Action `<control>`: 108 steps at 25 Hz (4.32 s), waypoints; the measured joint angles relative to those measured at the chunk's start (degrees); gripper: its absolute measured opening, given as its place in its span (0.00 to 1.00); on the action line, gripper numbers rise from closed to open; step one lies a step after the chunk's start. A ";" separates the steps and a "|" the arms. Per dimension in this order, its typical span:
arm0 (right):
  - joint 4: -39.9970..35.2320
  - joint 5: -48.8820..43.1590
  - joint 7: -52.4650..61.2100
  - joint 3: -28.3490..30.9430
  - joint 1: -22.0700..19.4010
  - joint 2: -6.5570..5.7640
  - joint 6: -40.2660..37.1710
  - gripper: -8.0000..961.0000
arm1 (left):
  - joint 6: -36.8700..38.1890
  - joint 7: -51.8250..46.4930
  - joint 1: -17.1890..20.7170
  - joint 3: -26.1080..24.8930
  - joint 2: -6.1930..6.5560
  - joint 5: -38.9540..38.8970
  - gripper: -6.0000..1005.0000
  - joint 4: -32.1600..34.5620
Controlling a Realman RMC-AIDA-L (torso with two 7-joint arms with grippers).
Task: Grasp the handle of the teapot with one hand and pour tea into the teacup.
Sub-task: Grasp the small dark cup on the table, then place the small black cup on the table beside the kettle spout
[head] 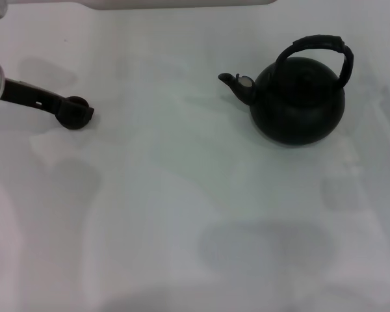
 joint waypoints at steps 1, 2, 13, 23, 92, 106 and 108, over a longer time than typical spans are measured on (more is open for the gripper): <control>0.00 0.00 0.00 0.00 0.00 0.00 -0.01 0.88 | 0.01 -0.01 -0.02 0.00 0.06 0.03 0.78 -0.01; 0.00 0.00 0.00 0.00 0.00 0.00 -0.01 0.88 | 0.04 -0.01 -0.03 0.00 0.10 0.06 0.78 0.01; -0.10 0.00 0.00 0.00 0.00 0.00 -0.02 0.88 | 0.88 0.05 -1.75 0.01 0.12 1.14 0.70 -0.36; -0.09 -0.01 0.00 0.00 0.00 0.00 0.07 0.88 | 3.93 1.60 -8.04 0.07 -0.15 4.92 0.70 0.79; -0.49 -0.09 0.17 -0.09 -0.17 0.00 -1.58 0.88 | -5.23 -1.22 -15.33 -0.07 -0.17 19.87 0.70 23.75; -0.16 -0.09 0.17 0.18 0.09 0.00 -1.59 0.88 | -5.56 -1.18 -16.10 -0.03 -0.12 20.41 0.70 23.72; -0.15 -0.09 0.17 0.18 0.11 0.00 -1.59 0.88 | -5.55 -1.18 -16.15 -0.01 -0.14 20.33 0.70 23.78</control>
